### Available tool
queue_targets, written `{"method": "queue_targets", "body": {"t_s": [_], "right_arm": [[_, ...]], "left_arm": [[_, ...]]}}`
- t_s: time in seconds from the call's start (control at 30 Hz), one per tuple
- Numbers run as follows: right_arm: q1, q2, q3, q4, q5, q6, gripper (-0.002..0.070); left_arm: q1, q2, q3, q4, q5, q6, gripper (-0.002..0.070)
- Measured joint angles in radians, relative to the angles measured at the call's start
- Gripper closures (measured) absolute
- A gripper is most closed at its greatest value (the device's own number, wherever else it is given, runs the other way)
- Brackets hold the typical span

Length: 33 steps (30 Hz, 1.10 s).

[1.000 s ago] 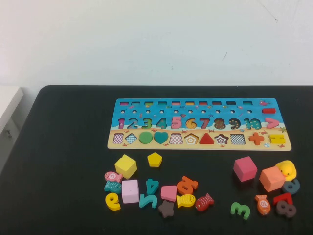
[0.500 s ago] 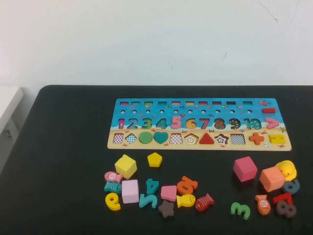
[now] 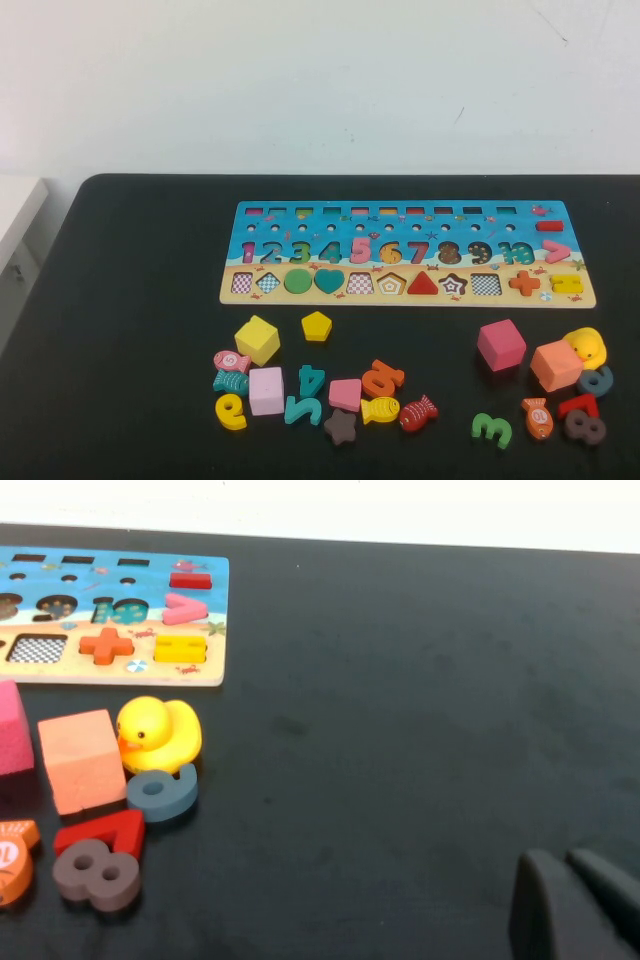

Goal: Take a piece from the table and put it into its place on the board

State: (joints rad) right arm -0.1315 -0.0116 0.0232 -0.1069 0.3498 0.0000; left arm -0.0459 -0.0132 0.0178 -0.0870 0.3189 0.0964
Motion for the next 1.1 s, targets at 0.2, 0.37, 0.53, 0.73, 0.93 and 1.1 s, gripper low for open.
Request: {"method": "queue_targets", "body": {"t_s": [0.2,0.37,0.53,0.73,0.93,1.1], "right_arm": [[0.0,0.0,0.0,0.0,0.0,0.0,0.0657],[0.0,0.0,0.0,0.0,0.0,0.0,0.0657],[0.0,0.0,0.0,0.0,0.0,0.0,0.0657],[0.0,0.0,0.0,0.0,0.0,0.0,0.0657],[0.0,0.0,0.0,0.0,0.0,0.0,0.0657],[0.0,0.0,0.0,0.0,0.0,0.0,0.0657]], "left_arm": [[0.0,0.0,0.0,0.002,0.0,0.0,0.0676],[0.0,0.0,0.0,0.038,0.0,0.01,0.0676],[0.0,0.0,0.002,0.048,-0.048,0.014,0.0676],[0.0,0.0,0.002,0.049,-0.307,0.016,0.0676],[0.0,0.0,0.002,0.05,-0.611,0.016,0.0676],[0.0,0.0,0.002,0.05,-0.763,0.018,0.0676]]}}
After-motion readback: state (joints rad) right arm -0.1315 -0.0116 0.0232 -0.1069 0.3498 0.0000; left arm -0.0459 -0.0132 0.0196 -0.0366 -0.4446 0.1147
